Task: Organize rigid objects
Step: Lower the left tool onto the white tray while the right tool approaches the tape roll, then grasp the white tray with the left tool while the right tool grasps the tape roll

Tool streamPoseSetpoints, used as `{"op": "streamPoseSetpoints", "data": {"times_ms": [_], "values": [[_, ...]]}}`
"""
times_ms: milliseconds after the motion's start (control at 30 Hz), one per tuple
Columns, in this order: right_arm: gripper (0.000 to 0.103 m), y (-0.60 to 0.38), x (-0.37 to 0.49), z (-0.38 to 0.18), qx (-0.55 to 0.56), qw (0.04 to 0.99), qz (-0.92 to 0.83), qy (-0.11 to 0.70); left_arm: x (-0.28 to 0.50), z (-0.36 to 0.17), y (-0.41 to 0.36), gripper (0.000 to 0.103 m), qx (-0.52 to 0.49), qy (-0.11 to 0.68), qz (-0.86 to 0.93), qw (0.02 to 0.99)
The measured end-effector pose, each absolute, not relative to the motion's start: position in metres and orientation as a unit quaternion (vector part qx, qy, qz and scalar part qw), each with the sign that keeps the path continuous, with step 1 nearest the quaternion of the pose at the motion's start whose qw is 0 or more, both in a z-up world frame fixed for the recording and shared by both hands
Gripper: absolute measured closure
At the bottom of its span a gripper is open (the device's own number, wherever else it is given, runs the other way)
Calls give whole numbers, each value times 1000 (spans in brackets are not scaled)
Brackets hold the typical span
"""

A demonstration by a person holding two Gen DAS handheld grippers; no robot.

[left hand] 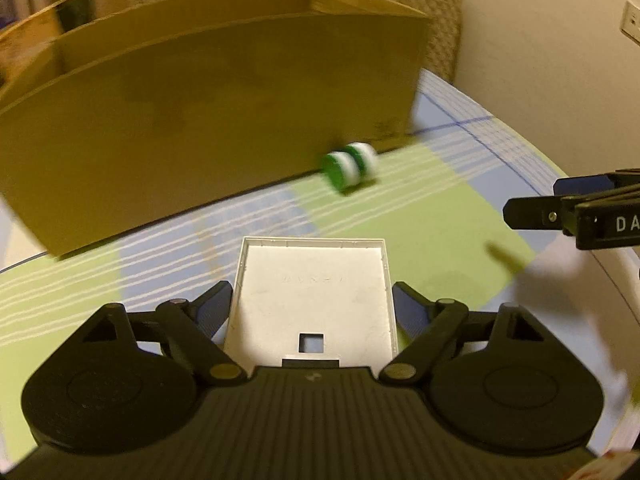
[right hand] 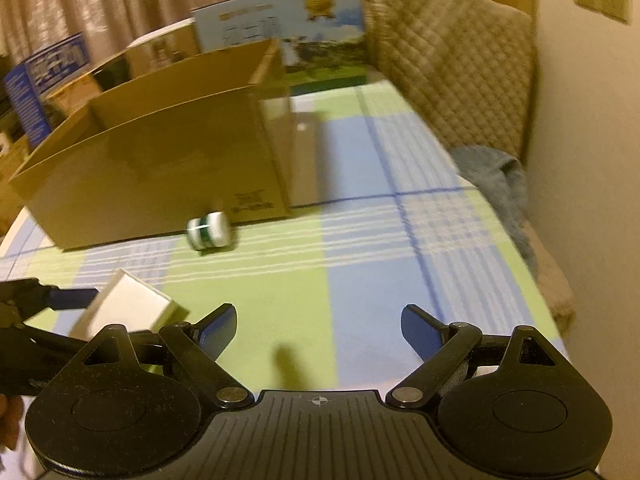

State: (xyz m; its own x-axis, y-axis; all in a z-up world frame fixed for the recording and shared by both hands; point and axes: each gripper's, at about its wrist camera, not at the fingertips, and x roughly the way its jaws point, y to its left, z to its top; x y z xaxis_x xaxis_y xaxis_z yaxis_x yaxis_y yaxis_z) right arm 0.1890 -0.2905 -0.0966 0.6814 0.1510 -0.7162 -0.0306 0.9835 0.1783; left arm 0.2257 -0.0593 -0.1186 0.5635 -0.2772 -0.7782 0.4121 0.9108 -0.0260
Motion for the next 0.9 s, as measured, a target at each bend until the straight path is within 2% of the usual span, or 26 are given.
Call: {"op": "streamPoseSetpoints", "data": {"times_ms": [233,600,700,900], "values": [[17,-254,212,-102,50,919,109,376,231,-103,-9,20,38,414,-134,899],[18,-214,259,-123,23,925,129,358,240,-93,20,20,-20,406,-117,906],[22,-209,267,-127,17,927,123,354,242,-92,23,20,-35,408,-123,904],[41,-203,279,-132,8,929,114,352,240,-89,18,20,-18,401,-126,907]]}}
